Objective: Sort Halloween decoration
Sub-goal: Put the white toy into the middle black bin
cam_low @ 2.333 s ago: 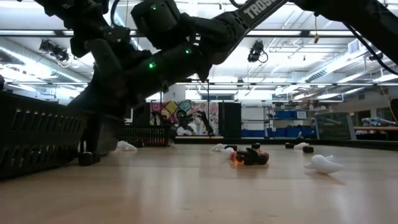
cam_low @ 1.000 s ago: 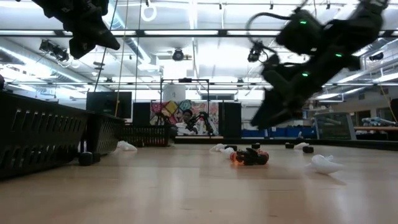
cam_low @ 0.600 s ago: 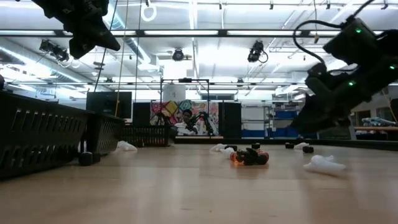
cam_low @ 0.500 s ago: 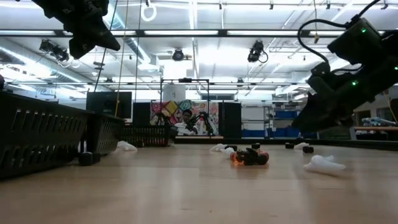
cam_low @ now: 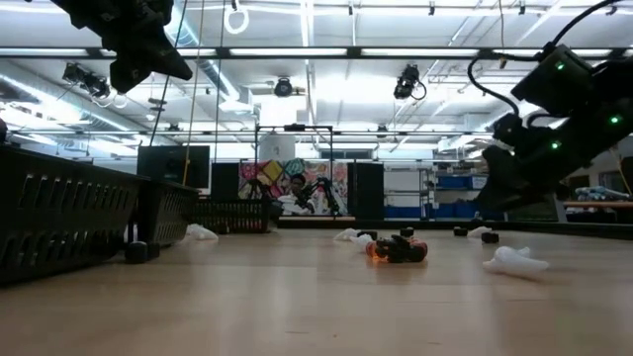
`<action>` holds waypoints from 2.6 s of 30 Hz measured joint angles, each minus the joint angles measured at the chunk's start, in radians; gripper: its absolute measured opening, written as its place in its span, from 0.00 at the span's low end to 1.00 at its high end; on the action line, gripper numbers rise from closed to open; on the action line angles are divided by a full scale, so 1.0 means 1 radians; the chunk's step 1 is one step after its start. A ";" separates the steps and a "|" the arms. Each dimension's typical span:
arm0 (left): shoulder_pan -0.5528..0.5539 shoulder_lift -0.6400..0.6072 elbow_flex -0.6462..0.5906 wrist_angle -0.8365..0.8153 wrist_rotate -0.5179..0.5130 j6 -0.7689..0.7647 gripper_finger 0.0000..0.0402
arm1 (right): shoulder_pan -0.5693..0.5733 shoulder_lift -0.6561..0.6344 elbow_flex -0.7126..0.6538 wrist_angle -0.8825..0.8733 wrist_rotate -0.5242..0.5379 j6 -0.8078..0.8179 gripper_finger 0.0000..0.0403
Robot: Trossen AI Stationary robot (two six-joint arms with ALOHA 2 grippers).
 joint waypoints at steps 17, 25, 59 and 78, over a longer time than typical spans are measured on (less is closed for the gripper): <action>0.000 0.000 0.000 0.000 -0.004 -0.027 0.02 | -0.115 0.231 0.000 0.185 -0.130 -0.056 0.61; 0.000 0.000 0.000 0.000 -0.004 -0.025 0.02 | -0.117 0.337 0.003 0.288 -0.177 -0.076 0.57; 0.000 0.000 0.000 -0.010 -0.003 -0.007 0.02 | -0.057 0.358 0.037 0.489 -0.676 -0.145 0.18; -0.001 0.000 0.000 -0.013 -0.003 -0.020 0.02 | -0.008 0.357 0.079 0.436 -0.648 -0.325 0.37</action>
